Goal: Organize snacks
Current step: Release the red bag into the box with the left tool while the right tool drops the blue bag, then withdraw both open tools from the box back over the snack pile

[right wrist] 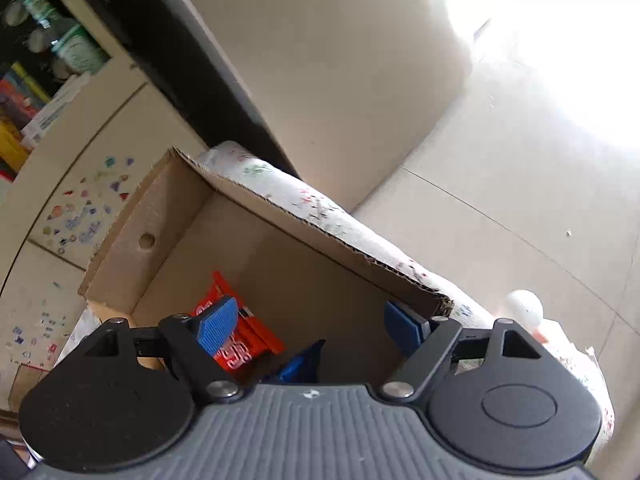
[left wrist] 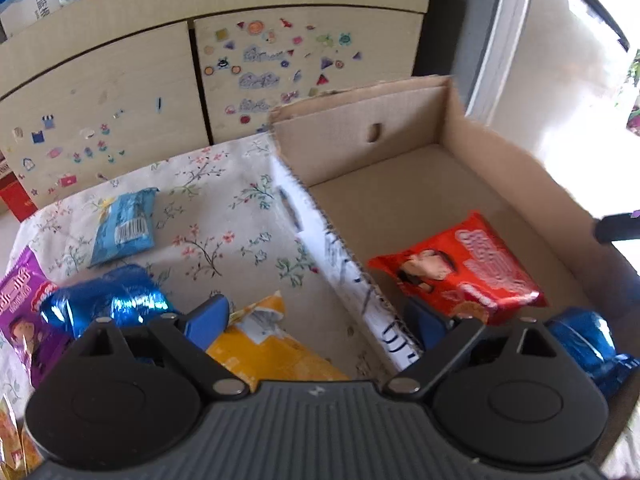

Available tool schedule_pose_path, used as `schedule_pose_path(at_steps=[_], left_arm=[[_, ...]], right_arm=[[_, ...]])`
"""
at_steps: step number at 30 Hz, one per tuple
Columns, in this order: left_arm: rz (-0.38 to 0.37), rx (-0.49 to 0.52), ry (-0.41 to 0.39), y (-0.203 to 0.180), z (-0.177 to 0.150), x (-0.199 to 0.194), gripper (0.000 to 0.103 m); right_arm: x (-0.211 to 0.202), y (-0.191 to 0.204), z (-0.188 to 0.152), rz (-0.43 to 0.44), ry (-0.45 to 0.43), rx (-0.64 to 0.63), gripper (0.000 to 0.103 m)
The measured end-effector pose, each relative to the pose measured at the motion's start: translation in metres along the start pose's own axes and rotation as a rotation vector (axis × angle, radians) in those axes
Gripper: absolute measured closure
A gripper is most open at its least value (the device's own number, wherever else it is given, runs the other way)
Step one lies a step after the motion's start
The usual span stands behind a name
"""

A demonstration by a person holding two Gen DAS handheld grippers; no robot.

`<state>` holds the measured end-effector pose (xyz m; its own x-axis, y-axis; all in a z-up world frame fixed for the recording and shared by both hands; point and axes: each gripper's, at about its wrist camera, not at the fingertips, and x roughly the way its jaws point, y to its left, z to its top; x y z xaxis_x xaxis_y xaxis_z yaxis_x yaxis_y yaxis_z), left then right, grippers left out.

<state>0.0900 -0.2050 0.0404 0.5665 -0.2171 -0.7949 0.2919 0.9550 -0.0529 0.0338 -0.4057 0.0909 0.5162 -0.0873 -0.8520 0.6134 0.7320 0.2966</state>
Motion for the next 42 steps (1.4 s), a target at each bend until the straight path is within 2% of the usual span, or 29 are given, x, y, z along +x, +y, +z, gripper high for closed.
schedule_pose_path(at_steps=[6, 11, 15, 19, 24, 35, 42], left_arm=[[-0.057, 0.016, -0.052, 0.018, 0.007, -0.04, 0.01], [-0.057, 0.017, -0.057, 0.048, 0.003, -0.075, 0.01], [-0.033, 0.015, -0.042, 0.078, -0.005, -0.097, 0.009], [0.011, -0.006, -0.043, 0.111, -0.016, -0.116, 0.009], [0.083, -0.042, -0.031, 0.146, -0.03, -0.128, 0.009], [0.155, -0.118, 0.035, 0.205, -0.051, -0.124, 0.008], [0.21, -0.2, 0.115, 0.232, -0.069, -0.101, 0.008]], right_arm=[[-0.015, 0.035, -0.01, 0.106, -0.05, -0.173, 0.016], [-0.026, 0.075, -0.024, 0.171, -0.092, -0.351, 0.012], [-0.032, 0.101, -0.039, 0.204, -0.12, -0.454, 0.012], [-0.033, 0.117, -0.055, 0.244, -0.139, -0.488, 0.001], [-0.034, 0.135, -0.082, 0.265, -0.163, -0.564, 0.0], [-0.028, 0.148, -0.124, 0.344, 0.02, -0.662, 0.0], [-0.023, 0.149, -0.155, 0.371, 0.098, -0.792, 0.01]])
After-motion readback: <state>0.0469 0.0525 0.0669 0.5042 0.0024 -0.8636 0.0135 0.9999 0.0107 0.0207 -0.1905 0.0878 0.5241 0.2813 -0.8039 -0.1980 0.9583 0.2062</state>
